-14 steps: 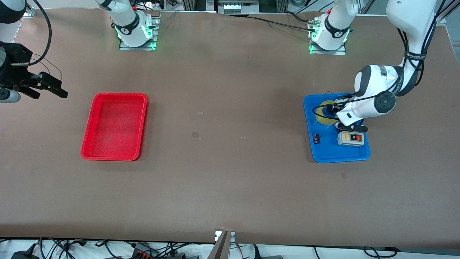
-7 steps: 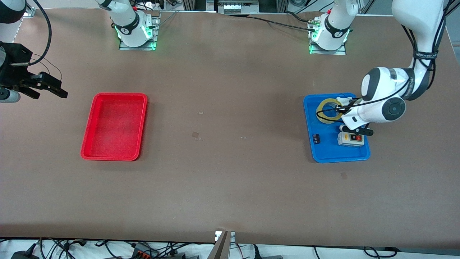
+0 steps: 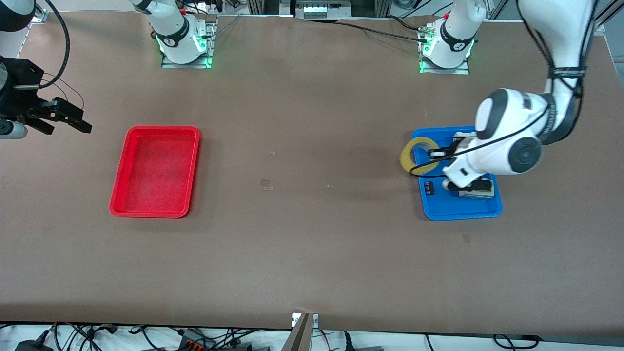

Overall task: Place and move tape with both arms
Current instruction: 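Carry the tape roll with the left gripper to the table middle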

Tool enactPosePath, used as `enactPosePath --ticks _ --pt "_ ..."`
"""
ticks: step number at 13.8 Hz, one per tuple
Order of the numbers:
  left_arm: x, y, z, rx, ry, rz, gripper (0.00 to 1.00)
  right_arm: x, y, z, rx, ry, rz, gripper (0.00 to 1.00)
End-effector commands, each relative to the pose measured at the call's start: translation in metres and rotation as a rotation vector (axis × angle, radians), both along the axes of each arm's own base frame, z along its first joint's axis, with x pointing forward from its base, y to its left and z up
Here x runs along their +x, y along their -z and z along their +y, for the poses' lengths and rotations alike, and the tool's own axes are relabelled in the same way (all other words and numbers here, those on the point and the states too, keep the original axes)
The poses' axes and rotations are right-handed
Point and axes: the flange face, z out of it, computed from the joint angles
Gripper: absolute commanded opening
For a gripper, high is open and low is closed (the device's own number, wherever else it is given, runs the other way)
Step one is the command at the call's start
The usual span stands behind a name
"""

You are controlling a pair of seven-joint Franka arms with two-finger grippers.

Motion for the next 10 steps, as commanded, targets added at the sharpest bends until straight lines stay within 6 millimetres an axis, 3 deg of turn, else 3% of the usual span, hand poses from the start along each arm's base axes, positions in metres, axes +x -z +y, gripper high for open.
enactPosePath --ticks 1,3,5,7,8,9,10 --pt "0.016 0.010 -0.098 -0.004 -0.106 0.038 0.00 0.000 -0.009 -0.001 0.011 0.000 -0.014 1.00" --pt "0.016 0.019 -0.181 -0.039 -0.177 0.069 0.00 0.000 -0.012 -0.001 0.011 0.000 -0.023 1.00" --pt "0.004 0.032 -0.246 -0.040 -0.209 0.067 0.01 0.001 -0.014 -0.001 0.011 -0.001 -0.023 1.00" --pt "-0.023 0.055 -0.307 -0.051 -0.271 0.009 0.05 0.001 -0.014 -0.001 0.011 0.000 -0.025 1.00" --pt "-0.035 0.067 -0.327 -0.053 -0.285 -0.018 0.09 0.001 -0.014 -0.002 0.008 0.000 -0.024 1.00" --pt "-0.045 0.080 -0.340 -0.053 -0.280 -0.030 0.20 0.001 -0.014 -0.002 0.008 0.000 -0.024 1.00" --pt "-0.047 0.084 -0.343 -0.053 -0.276 -0.035 0.52 0.001 -0.014 -0.001 0.008 -0.003 -0.021 1.00"
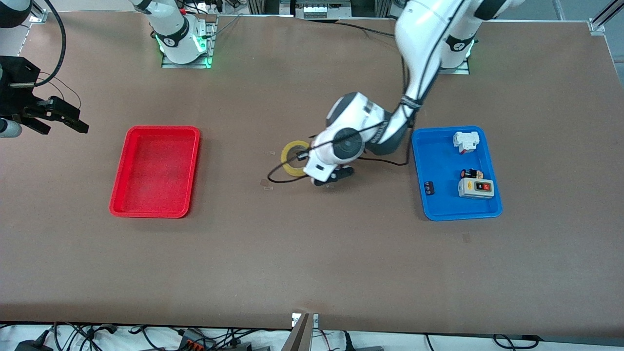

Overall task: Place and move tape with both arms
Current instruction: 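Carry the tape roll with the left gripper to the table middle, then release the tape with the left gripper while the right gripper approaches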

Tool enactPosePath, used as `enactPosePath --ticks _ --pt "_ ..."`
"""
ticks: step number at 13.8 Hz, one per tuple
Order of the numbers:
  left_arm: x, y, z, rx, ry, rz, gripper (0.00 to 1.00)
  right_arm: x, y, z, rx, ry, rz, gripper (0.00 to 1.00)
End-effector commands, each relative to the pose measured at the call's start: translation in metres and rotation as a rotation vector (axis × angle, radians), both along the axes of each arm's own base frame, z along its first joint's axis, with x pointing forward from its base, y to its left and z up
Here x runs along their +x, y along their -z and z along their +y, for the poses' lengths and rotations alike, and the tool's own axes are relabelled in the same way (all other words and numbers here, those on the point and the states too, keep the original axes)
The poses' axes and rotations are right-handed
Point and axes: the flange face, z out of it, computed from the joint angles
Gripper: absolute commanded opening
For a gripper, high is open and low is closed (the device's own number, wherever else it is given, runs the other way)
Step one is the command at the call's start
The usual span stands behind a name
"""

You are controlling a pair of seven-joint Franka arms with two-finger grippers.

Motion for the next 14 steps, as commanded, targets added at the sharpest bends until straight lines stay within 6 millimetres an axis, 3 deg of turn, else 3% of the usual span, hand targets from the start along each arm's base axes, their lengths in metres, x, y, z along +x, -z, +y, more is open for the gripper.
enactPosePath --ticks 1,3,6,9,11,12,14 --pt "0.006 0.000 -0.007 -0.008 -0.014 -0.017 1.00 -0.001 -0.005 -0.002 0.006 -0.003 0.000 1.00" --pt "0.014 -0.020 0.008 0.010 -0.015 0.005 1.00 -0.001 -0.005 -0.002 0.003 -0.008 0.003 1.00" --pt "0.050 -0.084 0.058 0.043 -0.047 -0.071 1.00 0.000 -0.004 -0.002 0.003 -0.011 0.001 1.00" --pt "0.078 -0.138 0.136 0.118 -0.068 -0.063 1.00 0.006 -0.001 -0.003 0.013 -0.006 -0.018 1.00" --pt "0.088 -0.167 0.196 0.145 -0.024 -0.041 1.00 0.010 -0.005 0.010 0.014 -0.035 -0.041 1.00" --pt "0.090 -0.177 0.220 0.136 0.004 -0.036 1.00 0.012 0.004 0.017 0.016 -0.052 -0.015 1.00" --pt "0.090 -0.195 0.285 0.108 0.045 -0.025 1.00 0.023 0.041 0.035 0.022 -0.079 0.069 1.00"
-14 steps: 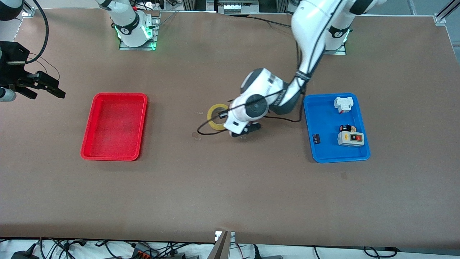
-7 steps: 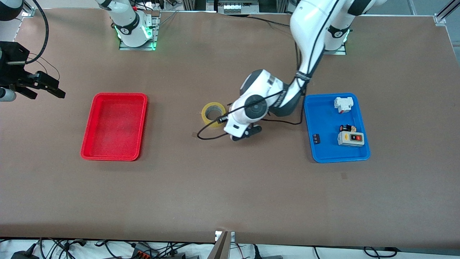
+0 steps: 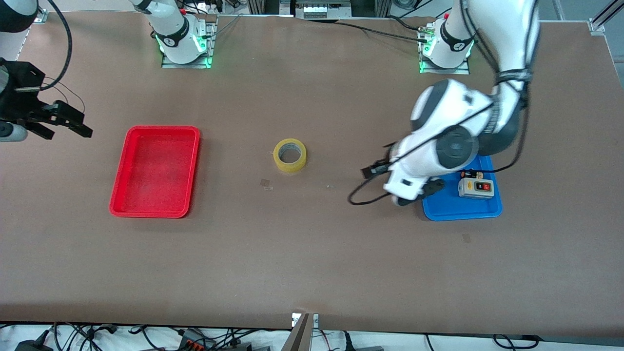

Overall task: Place and move tape with both arms
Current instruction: 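Release the tape with the left gripper while the right gripper approaches, then grasp the yellow tape roll with the right gripper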

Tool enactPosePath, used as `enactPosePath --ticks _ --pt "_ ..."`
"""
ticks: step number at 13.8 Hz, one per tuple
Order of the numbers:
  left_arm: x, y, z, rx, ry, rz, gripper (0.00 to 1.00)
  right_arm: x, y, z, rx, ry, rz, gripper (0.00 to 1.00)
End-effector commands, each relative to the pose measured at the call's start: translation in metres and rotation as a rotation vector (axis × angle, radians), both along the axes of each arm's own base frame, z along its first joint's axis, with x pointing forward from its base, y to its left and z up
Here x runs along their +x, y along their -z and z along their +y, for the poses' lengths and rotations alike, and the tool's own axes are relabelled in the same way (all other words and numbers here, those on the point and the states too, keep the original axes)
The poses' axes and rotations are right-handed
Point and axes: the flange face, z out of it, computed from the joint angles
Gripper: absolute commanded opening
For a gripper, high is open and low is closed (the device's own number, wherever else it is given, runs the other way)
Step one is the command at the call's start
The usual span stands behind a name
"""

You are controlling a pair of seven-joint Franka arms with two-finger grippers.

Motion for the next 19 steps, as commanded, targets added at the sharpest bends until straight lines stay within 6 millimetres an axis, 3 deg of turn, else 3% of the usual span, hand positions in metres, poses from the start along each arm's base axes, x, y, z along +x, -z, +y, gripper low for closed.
enactPosePath --ticks 1,4,6,9,10,12,14,16,19 --pt "-0.019 -0.025 0.072 -0.023 0.096 0.015 1.00 0.015 0.033 0.029 0.005 -0.064 0.073 1.00" --pt "-0.036 -0.077 0.143 0.003 0.162 0.004 1.00 0.035 0.092 0.082 0.021 -0.146 0.156 1.00" --pt "-0.049 -0.112 0.182 0.000 0.212 -0.012 1.00 0.045 0.122 0.135 0.038 -0.210 0.185 1.00" --pt "-0.070 -0.166 0.260 0.013 0.359 -0.094 1.00 0.043 0.172 0.224 0.047 -0.279 0.172 1.00" --pt "-0.073 -0.179 0.272 0.013 0.426 -0.124 1.00 0.040 0.188 0.251 0.041 -0.262 0.162 1.00" --pt "-0.079 -0.198 0.286 0.054 0.542 -0.175 1.00 0.029 0.224 0.300 0.025 -0.166 0.160 1.00" --pt "-0.070 -0.215 0.285 0.129 0.572 -0.287 1.00 0.016 0.260 0.338 0.010 -0.117 0.163 1.00" --pt "-0.076 -0.233 0.281 0.135 0.573 -0.345 1.00 -0.003 0.287 0.378 -0.001 -0.064 0.154 1.00" --pt "-0.088 -0.231 0.275 0.049 0.555 -0.296 1.00 -0.023 0.319 0.409 -0.018 -0.011 0.156 1.00"
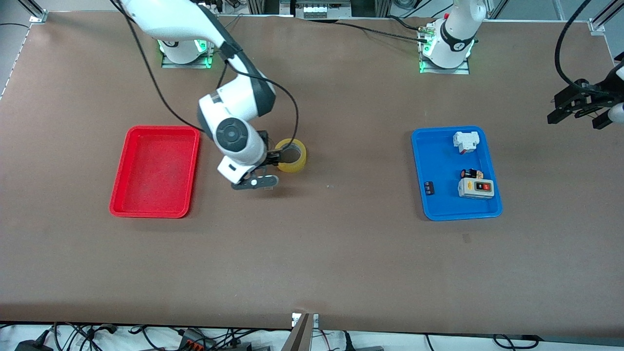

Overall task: Place and move tape with both arms
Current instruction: 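Grasp the yellow tape roll with the right gripper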

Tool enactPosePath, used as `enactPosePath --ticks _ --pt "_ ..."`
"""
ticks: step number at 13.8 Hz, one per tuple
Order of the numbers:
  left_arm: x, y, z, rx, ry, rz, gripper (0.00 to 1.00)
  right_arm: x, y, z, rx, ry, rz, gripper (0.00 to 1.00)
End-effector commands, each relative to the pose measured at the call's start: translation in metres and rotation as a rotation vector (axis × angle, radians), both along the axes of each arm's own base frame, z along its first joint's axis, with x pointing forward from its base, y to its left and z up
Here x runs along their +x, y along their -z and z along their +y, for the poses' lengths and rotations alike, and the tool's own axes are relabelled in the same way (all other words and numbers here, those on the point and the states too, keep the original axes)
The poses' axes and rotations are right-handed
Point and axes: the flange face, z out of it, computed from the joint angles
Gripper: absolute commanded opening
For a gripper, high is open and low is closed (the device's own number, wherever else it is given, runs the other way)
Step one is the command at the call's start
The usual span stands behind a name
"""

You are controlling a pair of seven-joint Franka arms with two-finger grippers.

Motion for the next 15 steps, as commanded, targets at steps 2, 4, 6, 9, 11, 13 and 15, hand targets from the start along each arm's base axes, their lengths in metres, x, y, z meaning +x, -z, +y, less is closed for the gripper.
enactPosePath --ticks 2,4,6,9,11,13,15 --pt "-0.028 -0.005 0.000 -0.051 0.006 0.085 1.00 -0.013 0.025 0.023 -0.019 0.041 0.007 1.00" --pt "-0.034 -0.002 -0.002 -0.048 0.010 0.127 1.00 -0.017 0.040 0.022 -0.033 0.042 0.026 1.00" --pt "-0.030 -0.003 -0.005 -0.046 0.016 0.109 1.00 -0.024 0.047 0.023 -0.044 0.035 0.040 1.00" --pt "-0.021 -0.007 -0.002 -0.050 0.006 0.035 1.00 -0.025 0.050 0.020 -0.052 0.034 0.052 0.80" --pt "-0.019 -0.009 -0.002 -0.049 -0.039 0.017 1.00 -0.024 0.048 0.021 -0.055 0.068 0.048 0.23" --pt "-0.020 -0.007 -0.004 -0.049 -0.040 0.026 1.00 -0.024 0.045 0.021 -0.058 0.095 0.044 0.01" --pt "-0.021 -0.006 -0.004 -0.049 -0.041 0.034 1.00 -0.024 0.039 0.023 -0.055 0.091 0.039 0.00"
